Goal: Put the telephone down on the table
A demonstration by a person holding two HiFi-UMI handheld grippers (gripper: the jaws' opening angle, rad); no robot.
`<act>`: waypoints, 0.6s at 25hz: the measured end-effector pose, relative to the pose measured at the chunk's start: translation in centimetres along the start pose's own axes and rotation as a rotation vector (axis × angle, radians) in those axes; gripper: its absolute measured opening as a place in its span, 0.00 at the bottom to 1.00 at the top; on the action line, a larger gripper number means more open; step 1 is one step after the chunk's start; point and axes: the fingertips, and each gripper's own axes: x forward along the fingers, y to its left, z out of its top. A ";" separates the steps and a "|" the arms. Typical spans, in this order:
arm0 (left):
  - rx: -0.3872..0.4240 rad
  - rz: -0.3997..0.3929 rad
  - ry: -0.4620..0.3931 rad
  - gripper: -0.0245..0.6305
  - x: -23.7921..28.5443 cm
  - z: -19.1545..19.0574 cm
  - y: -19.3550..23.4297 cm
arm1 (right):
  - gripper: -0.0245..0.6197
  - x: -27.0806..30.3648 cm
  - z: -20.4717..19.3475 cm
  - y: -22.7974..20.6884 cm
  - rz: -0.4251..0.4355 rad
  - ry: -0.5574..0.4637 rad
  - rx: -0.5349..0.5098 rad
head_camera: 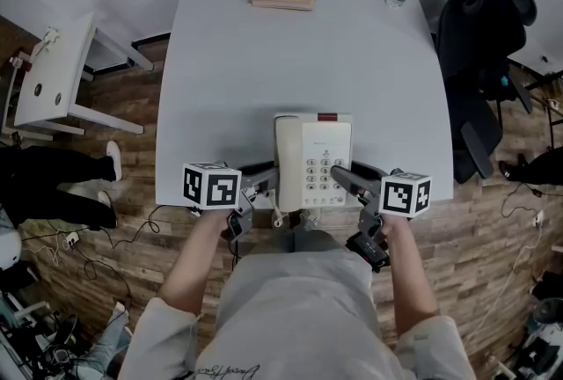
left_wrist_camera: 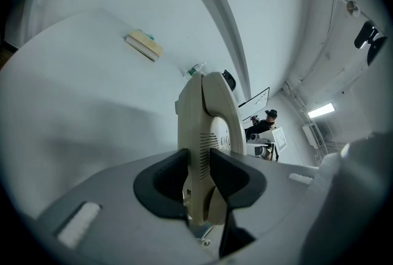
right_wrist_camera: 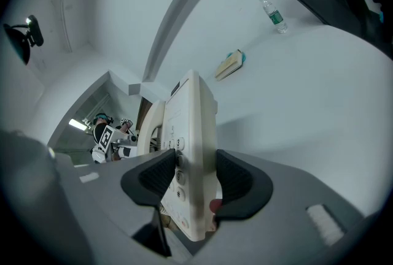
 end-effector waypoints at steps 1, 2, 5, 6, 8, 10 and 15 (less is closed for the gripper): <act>0.001 0.002 0.000 0.23 0.0 0.1 0.0 | 0.38 0.0 0.1 -0.1 -0.002 -0.001 -0.001; 0.000 0.003 0.000 0.23 0.1 0.3 0.1 | 0.38 0.1 0.3 -0.2 -0.002 -0.002 0.000; -0.010 0.002 0.008 0.23 1.1 2.0 1.0 | 0.38 1.0 1.9 -1.1 -0.001 0.001 0.011; -0.012 0.001 0.012 0.23 1.6 2.7 1.4 | 0.38 1.4 2.6 -1.7 -0.002 0.005 0.014; -0.014 0.001 0.022 0.23 2.4 3.6 2.1 | 0.38 1.9 3.5 -2.5 -0.008 0.015 0.016; -0.015 0.000 0.030 0.23 2.9 3.9 2.4 | 0.38 2.1 3.8 -3.0 -0.010 0.021 0.018; -0.031 -0.005 0.039 0.23 4.1 4.5 3.4 | 0.38 2.8 4.4 -4.4 -0.015 0.035 0.030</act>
